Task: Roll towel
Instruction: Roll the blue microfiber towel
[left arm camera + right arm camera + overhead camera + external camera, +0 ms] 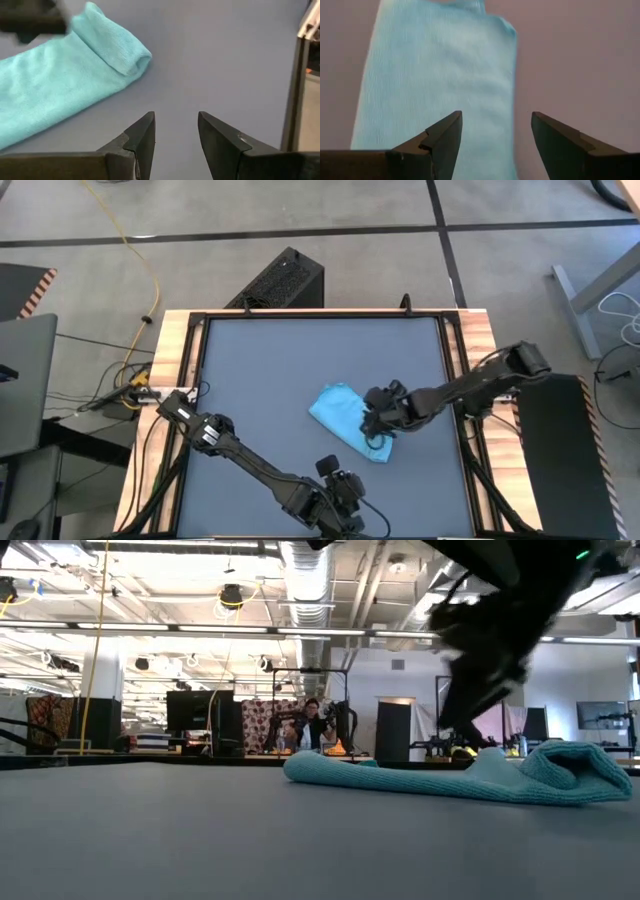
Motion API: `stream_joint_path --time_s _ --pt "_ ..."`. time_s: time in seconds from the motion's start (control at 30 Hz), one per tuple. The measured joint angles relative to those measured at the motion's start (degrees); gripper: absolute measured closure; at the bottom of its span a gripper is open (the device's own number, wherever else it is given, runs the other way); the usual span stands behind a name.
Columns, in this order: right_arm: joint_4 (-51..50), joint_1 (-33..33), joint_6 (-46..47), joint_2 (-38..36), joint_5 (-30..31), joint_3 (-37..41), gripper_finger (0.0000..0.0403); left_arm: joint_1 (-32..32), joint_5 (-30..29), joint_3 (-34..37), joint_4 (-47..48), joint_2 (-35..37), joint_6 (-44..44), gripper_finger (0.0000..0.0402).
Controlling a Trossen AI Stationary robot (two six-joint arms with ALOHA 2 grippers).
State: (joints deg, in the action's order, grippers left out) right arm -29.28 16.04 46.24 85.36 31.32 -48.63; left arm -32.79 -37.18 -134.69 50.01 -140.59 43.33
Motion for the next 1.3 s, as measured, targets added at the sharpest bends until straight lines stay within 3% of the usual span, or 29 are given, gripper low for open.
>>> stream_joint_path --time_s 0.17,0.27,0.47,0.63,0.87,1.07,1.3 --pt "-11.31 6.38 0.65 -6.97 0.33 1.49 0.0138 -0.01 -1.35 0.0 -0.71 0.04 -0.02 0.0262" --pt "-14.15 12.05 -3.8 -10.1 1.58 2.53 0.0138 -0.01 -2.28 0.0 -1.06 0.04 -0.24 0.0262" --pt "-11.77 26.73 -16.85 -13.1 3.77 3.92 0.0138 -0.01 -2.83 0.0 -1.21 0.04 -1.07 0.0262" --pt "-11.41 34.99 -25.86 -10.51 10.78 3.92 0.0138 -0.01 -4.52 0.0 -2.11 0.04 -1.11 0.0262" --pt "-11.72 34.56 -34.42 -1.86 6.35 3.92 0.0138 -0.01 -4.69 0.0 -2.86 0.04 -2.16 0.0262" --pt "-12.8 29.99 -37.89 4.2 9.36 3.17 0.0138 -0.14 -4.47 0.0 -3.06 0.04 -2.03 0.0262" --pt "-12.61 25.28 -40.86 4.88 10.46 3.09 0.0138 -0.59 -4.19 0.0 -2.85 0.04 -0.81 0.0262"
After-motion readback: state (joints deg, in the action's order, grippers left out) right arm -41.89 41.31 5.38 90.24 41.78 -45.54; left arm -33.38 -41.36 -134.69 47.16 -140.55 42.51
